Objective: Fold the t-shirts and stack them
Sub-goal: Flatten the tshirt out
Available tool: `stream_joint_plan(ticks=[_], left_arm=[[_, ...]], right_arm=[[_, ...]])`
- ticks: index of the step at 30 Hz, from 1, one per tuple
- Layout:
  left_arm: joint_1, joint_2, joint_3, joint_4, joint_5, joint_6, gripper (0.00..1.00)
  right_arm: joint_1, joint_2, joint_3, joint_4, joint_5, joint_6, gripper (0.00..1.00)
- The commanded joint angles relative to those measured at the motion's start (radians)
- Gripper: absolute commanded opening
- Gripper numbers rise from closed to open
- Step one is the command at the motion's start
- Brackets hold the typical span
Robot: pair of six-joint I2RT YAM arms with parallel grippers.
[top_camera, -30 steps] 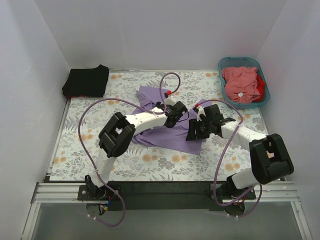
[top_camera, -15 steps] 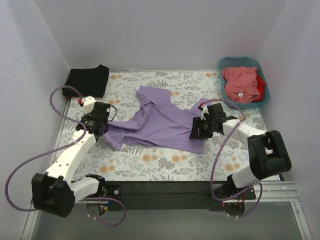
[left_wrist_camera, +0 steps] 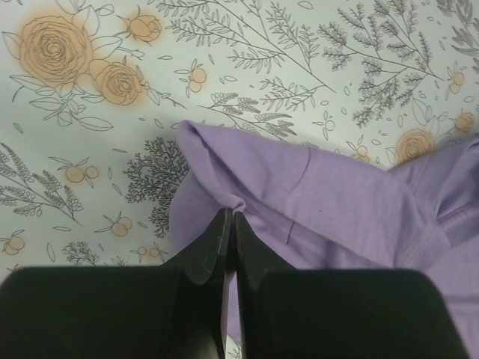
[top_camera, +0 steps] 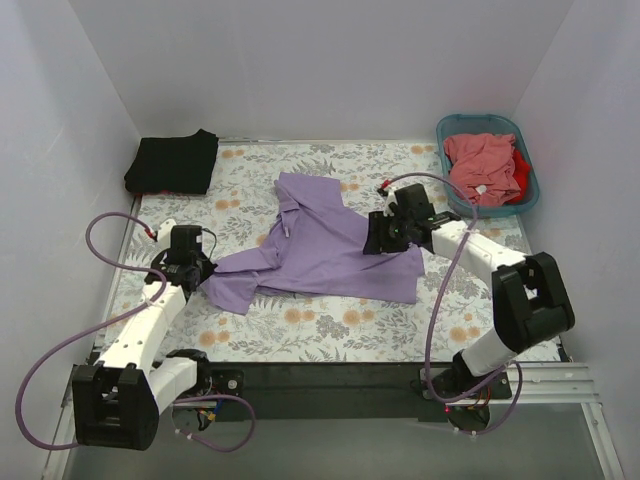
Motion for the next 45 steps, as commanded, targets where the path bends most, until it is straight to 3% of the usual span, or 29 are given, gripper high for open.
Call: stream_joint_plan(ticks=[1,7,10,12,14,18,21,35,45], left_arm=[[0.006,-0.025,-0.009,0.053,0.046,-0.003,0.00],[0.010,-0.010,0.005,0.071,0.045,-0.008,0.00],[0.013,0.043,0.041,0.105,0.075,-0.011,0.00],[0.013,0.057,0.052,0.126,0.097,-0.003,0.00],[0.013,0.054,0.038,0.137,0.108,0.003,0.00],[0.013,0.024,0.023,0.146,0.138,0.011,0.00],[0.013,0.023,0.023,0.146,0.169,0.009,0.00],[0.013,-0.022,0.008,0.146,0.152,0.025,0.00],[0.013,-0.020,0.011,0.149,0.161,0.026,0.00]], right_arm=[[0.034,0.150,0.033,0.065,-0.049,0.062,0.56],[-0.006,0.471,0.312,0.090,0.017,0.041,0.53],[-0.047,0.644,0.690,0.056,0.112,0.014,0.56],[-0.050,0.636,0.791,-0.023,0.120,-0.017,0.58],[-0.049,0.501,0.726,-0.070,0.146,-0.020,0.60],[-0.055,0.205,0.318,-0.142,0.369,-0.016,0.68],[-0.134,0.099,0.126,-0.149,0.353,0.026,0.71],[-0.159,0.252,0.202,-0.126,0.388,0.079,0.64],[-0.158,0.257,0.214,-0.111,0.402,0.084,0.59]])
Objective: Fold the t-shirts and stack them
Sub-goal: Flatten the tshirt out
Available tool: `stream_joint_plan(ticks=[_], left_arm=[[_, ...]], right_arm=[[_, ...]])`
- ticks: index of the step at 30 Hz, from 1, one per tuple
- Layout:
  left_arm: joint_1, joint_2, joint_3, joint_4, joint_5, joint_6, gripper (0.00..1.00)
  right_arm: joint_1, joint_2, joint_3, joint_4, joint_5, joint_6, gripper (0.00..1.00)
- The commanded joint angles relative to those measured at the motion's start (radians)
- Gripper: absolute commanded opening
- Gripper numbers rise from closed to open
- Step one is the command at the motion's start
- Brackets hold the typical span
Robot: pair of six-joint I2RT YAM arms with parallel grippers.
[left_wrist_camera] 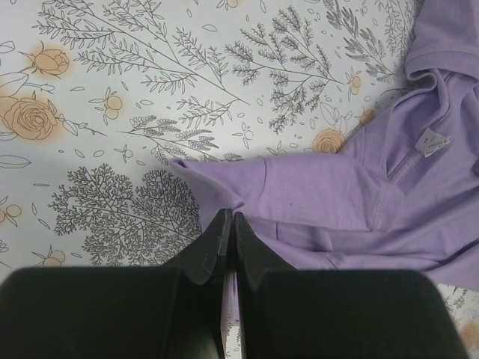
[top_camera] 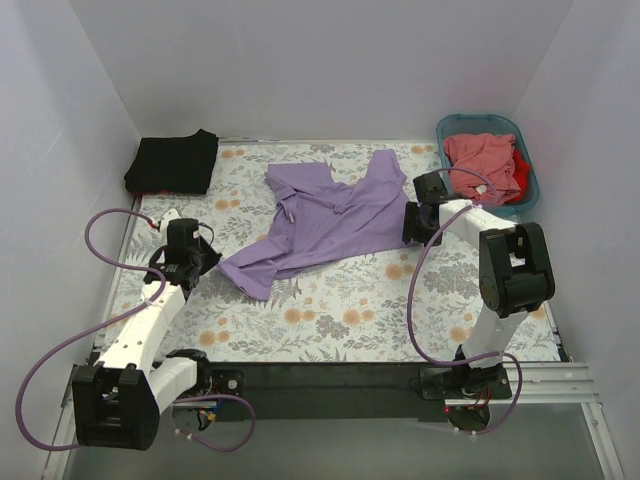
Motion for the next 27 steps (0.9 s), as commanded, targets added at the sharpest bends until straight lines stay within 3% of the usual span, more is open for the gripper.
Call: stream_joint_plan(ticks=[1,27], left_arm=[[0.005,-0.019,0.001,0.010,0.007,0.012,0.00],[0.005,-0.027,-0.002,0.013,0.015,0.019,0.00]], right_arm=[[0.000,0.006,0.049,0.026,0.029,0.016,0.58],[0.000,0.087,0.006,0.055,0.065,0.010,0.40]])
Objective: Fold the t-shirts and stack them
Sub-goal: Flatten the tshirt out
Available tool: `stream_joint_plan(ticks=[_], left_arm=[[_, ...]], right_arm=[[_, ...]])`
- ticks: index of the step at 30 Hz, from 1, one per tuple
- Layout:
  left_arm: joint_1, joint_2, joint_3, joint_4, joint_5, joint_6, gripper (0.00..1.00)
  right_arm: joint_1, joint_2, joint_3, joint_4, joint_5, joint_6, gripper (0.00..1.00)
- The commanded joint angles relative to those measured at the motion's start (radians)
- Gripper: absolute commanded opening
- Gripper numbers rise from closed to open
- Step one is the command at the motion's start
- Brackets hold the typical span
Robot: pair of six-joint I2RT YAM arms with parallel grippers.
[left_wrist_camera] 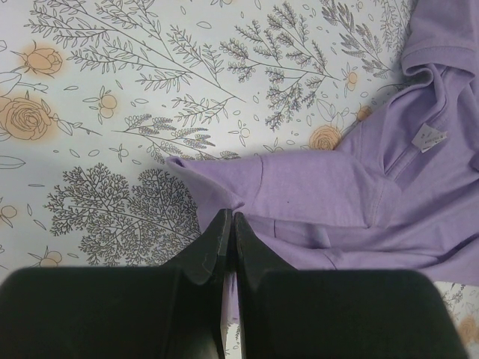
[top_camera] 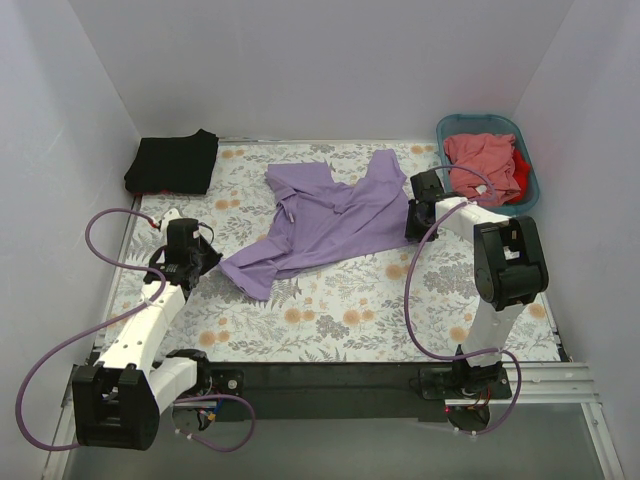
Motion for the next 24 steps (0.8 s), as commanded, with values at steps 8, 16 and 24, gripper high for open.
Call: stream_joint_plan(ticks=[8,16,24], left_arm=[[0.005,-0.013,-0.005,0.010,-0.001,0.009,0.00],[0.012,0.100,0.168,-0.029,-0.022,-0.027,0.00],[0.068,0.228,0.807,-0.209,-0.091,-0.018,0.00]], right_arm=[[0.000,0.014,-0.047,0.021,0.029,-0.048,0.19],[0.000,-0.101,0.174,-0.051,0.040,-0.121,0.01],[0.000,-0.253,0.539,-0.204,0.069,-0.221,0.01]])
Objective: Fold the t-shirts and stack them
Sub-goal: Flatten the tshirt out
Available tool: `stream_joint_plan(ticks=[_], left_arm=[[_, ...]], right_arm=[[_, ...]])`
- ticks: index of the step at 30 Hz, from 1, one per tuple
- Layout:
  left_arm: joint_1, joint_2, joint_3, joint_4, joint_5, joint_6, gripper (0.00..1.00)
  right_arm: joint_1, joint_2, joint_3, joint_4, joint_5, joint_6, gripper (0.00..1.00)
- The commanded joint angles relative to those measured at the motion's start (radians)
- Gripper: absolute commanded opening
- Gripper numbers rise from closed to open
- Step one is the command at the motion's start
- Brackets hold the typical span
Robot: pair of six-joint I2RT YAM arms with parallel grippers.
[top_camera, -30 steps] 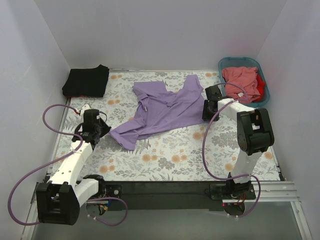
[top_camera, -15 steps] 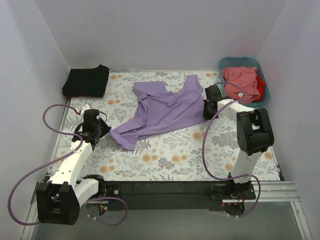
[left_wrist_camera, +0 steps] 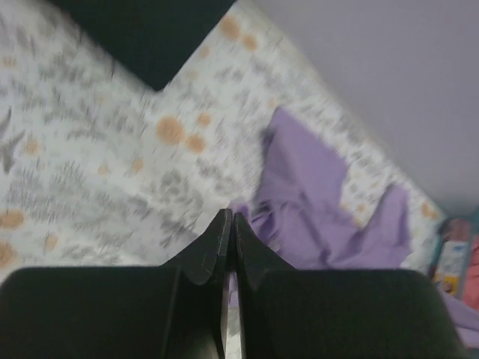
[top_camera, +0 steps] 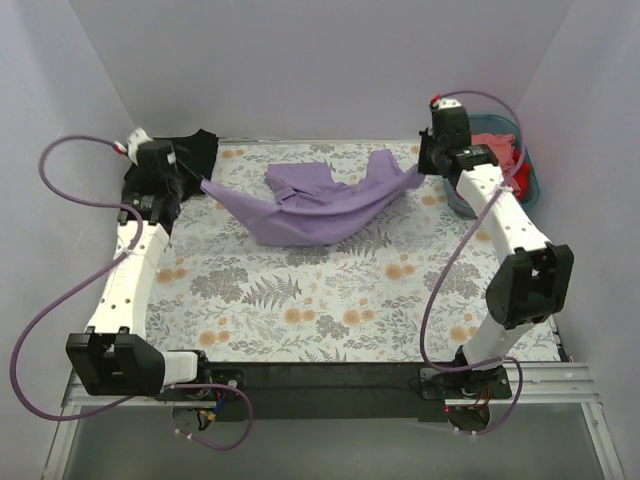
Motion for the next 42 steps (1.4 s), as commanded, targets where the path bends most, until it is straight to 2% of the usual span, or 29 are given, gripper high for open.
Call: stream_joint_plan(ticks=[1,3,7,13,19,24,29,33,34,38,42], left_arm=[[0.028,-0.011,0.327,-0.094,-0.084,0.017,0.00],[0.028,-0.026,0.492,-0.150,-0.147,0.043,0.00],[0.028,-0.132,0.622,-0.168,-0.197,0.095,0.00],[0.028,-0.318,0.687,-0.168,-0.257,0.177,0.00],[-0.004,-0.343,0.788,-0.154,-0.283,0.226,0.00],[-0.031,-0.246,0.897,-0.131,-0.290,0.299,0.00],[-0.041,-0.114,0.871,-0.084,-0.228,0.339,0.00],[-0.041,0.009,0.738,-0.012,-0.149,0.336,0.00],[-0.041,0.070,0.702,0.002,-0.133,0.336,0.00],[-0.041,0.234,0.540,0.068,-0.102,0.330,0.00],[-0.041,0.412,0.458,0.160,-0.053,0.306,0.00]], right_arm=[[-0.003,-0.189,0.168,-0.063,0.054,-0.089,0.01],[-0.005,-0.293,0.188,-0.067,0.063,-0.114,0.01],[-0.006,-0.490,0.159,-0.064,0.073,-0.146,0.01],[-0.006,-0.754,0.066,-0.064,0.059,-0.189,0.01],[-0.005,-0.877,0.087,-0.067,0.039,-0.235,0.01],[-0.005,-0.869,0.135,-0.064,-0.001,-0.270,0.01],[-0.006,-0.790,0.121,-0.046,-0.022,-0.289,0.01],[-0.005,-0.731,-0.046,0.047,-0.016,-0.267,0.01],[-0.005,-0.708,-0.142,0.120,-0.010,-0.261,0.01],[-0.009,-0.600,-0.350,0.311,0.014,-0.250,0.01],[-0.037,-0.381,-0.464,0.475,0.024,-0.208,0.01]])
